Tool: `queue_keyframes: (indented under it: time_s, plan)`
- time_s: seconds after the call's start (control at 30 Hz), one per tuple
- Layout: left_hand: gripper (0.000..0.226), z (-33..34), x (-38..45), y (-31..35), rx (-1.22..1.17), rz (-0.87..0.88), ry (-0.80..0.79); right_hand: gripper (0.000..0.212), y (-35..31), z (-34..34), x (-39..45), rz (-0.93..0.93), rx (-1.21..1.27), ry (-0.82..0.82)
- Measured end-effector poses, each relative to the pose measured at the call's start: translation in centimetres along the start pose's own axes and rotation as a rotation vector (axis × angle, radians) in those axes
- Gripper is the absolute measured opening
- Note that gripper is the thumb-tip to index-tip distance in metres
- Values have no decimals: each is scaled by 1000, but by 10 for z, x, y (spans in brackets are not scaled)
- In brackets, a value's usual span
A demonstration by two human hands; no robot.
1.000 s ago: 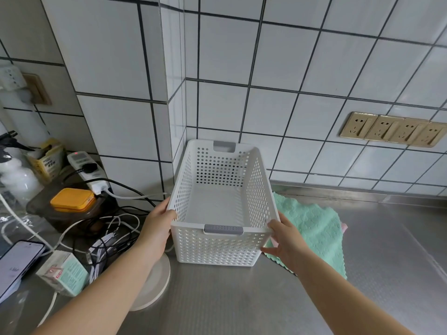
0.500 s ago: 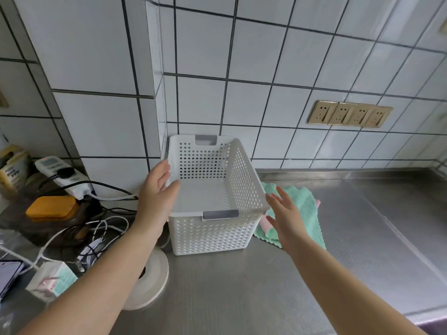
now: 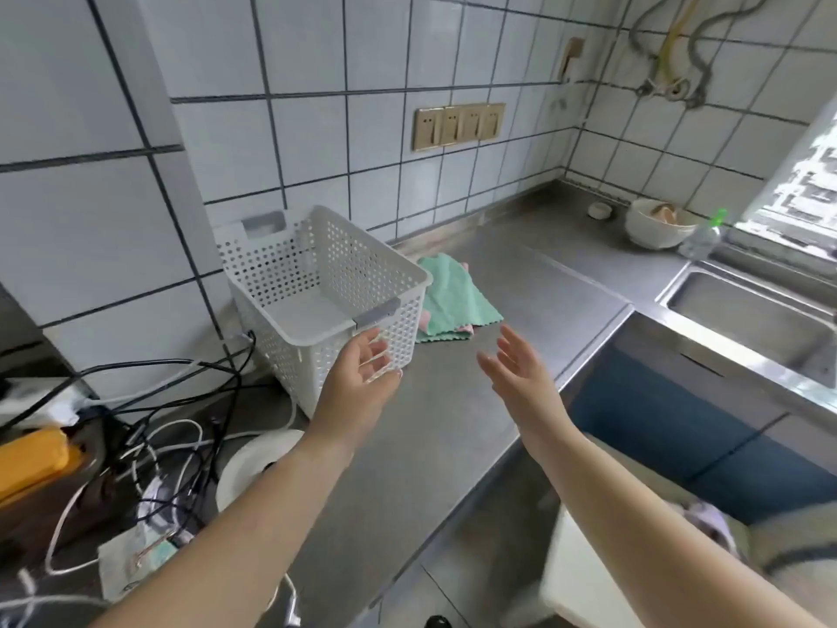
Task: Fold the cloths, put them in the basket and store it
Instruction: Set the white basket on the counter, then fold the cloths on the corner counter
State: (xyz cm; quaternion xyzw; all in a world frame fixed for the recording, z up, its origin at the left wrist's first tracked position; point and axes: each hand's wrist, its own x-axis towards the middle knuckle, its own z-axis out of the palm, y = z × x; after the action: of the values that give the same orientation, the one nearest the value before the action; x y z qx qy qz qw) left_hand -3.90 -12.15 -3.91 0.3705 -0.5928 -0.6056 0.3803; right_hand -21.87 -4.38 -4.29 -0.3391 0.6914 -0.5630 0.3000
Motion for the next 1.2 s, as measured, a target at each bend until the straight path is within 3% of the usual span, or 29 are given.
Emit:
queue_keyframes:
  time_s: [0.4,0.57,0.77,1.2]
  plan:
    - [44,130,-91,-32,-11,-114,-557,62,48,-119,-187,143,-100,435]
    - [47,199,-150,-38,45,-112,-827,55,60,-175,-270,171,-62,637]
    - [49,297,-250,-37,77,-143,-1121,65,79,-253,-391,247,-46,903]
    - [54,461,-491,-39,107,-122,-1352,60,118,-422,-625,279,30,1173]
